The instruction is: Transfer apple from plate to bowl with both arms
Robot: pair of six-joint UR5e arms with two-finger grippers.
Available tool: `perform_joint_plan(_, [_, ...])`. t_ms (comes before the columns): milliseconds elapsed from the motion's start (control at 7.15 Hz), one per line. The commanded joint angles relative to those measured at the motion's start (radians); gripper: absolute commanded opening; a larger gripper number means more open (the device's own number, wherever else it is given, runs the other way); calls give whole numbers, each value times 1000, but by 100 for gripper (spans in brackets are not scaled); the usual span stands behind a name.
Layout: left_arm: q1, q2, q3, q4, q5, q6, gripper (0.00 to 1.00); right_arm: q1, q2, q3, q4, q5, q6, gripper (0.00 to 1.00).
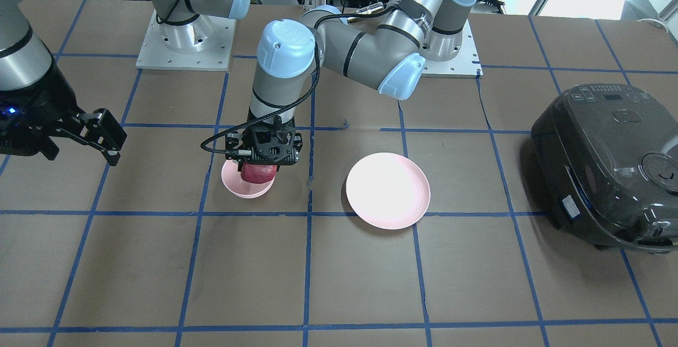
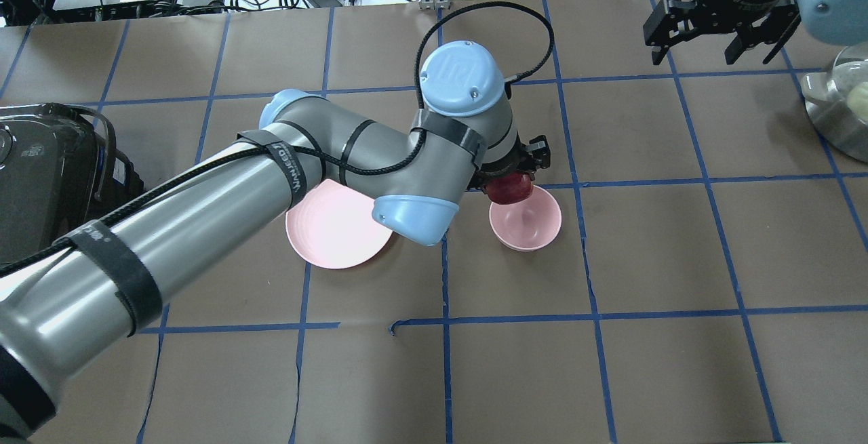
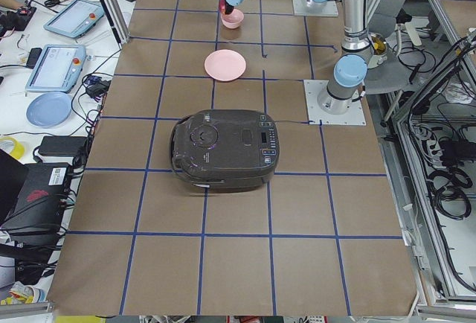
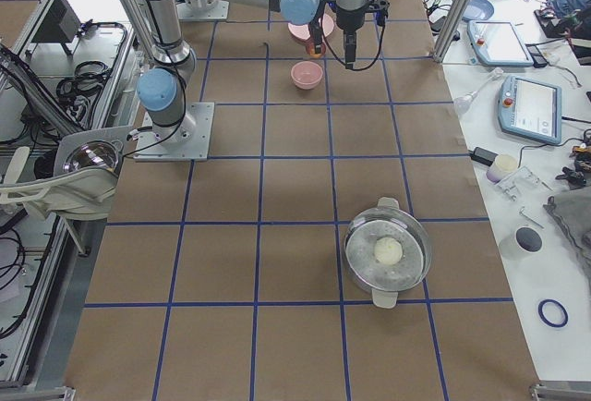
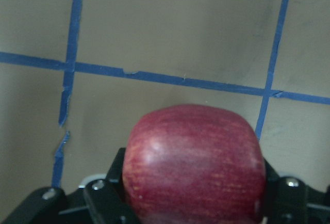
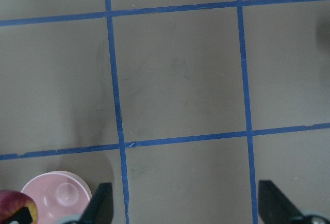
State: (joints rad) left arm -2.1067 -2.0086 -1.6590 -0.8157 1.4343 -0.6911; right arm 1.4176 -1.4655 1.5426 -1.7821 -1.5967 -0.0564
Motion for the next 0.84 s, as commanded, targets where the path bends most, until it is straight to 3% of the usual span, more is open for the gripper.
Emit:
perform_joint_plan(0, [-53, -48, 22, 4, 35, -14, 9, 3, -18, -1, -10, -12, 33, 100])
perform_joint_plan(419, [-72, -55, 19, -2, 55, 1, 12, 3, -18, -2, -11, -14, 23, 100])
perform_joint_plan(699, [-70, -73, 24, 7, 121, 43, 30, 0, -18, -1, -34, -13, 24, 100])
